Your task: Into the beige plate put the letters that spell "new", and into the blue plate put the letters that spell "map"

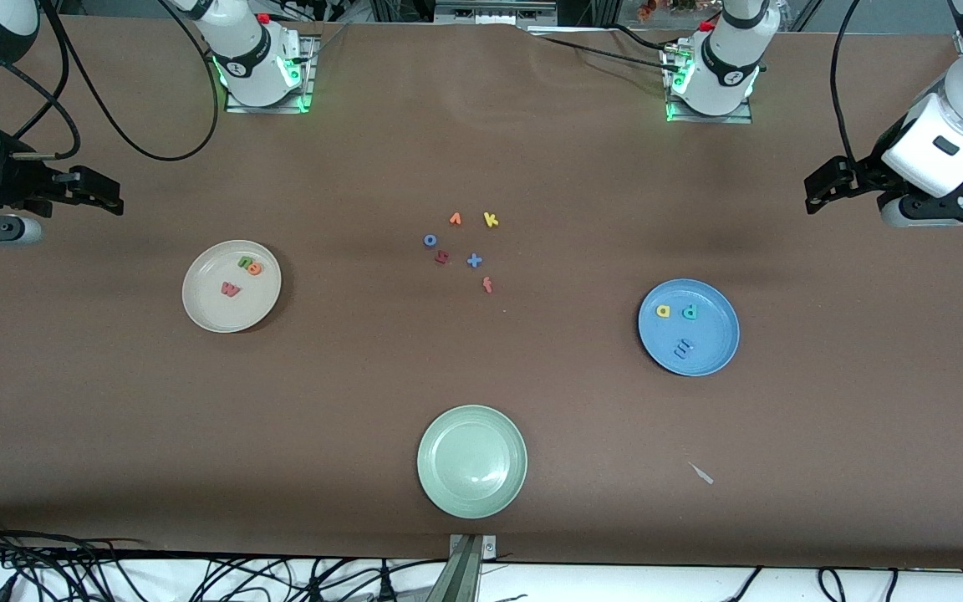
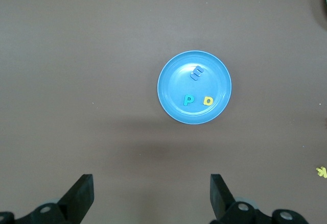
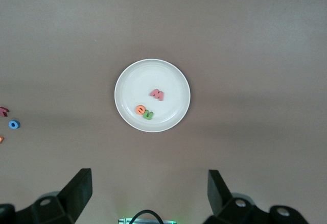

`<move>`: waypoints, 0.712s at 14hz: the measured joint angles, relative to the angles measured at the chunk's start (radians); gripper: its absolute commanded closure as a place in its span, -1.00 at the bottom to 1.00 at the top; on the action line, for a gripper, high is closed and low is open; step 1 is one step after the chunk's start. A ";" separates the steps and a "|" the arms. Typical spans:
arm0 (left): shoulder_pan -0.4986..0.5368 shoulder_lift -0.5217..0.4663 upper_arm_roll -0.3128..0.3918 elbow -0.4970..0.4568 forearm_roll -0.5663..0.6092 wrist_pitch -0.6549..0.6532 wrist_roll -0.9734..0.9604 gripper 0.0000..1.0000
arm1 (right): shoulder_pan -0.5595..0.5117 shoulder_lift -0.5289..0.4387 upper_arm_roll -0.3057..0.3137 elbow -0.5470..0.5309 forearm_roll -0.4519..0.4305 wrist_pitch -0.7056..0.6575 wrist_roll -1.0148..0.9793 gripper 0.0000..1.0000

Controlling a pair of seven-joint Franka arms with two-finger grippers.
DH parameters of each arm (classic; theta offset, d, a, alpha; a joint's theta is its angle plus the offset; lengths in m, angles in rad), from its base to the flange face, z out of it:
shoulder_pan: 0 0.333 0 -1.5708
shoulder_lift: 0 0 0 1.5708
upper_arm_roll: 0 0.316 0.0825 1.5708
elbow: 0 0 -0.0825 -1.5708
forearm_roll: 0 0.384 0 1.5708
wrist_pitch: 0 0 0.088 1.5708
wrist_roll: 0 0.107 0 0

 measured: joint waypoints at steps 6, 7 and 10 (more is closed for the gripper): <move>0.054 0.028 -0.043 0.029 0.000 -0.014 0.000 -1.00 | 0.000 0.000 0.002 0.000 0.000 0.000 0.000 -1.00; 0.058 0.034 -0.052 0.036 0.000 -0.015 0.000 -1.00 | 0.000 0.000 0.002 0.000 0.000 0.000 0.000 -1.00; 0.061 0.052 -0.057 0.051 0.000 -0.019 0.000 -1.00 | 0.000 0.000 0.002 0.000 0.000 0.000 0.000 -1.00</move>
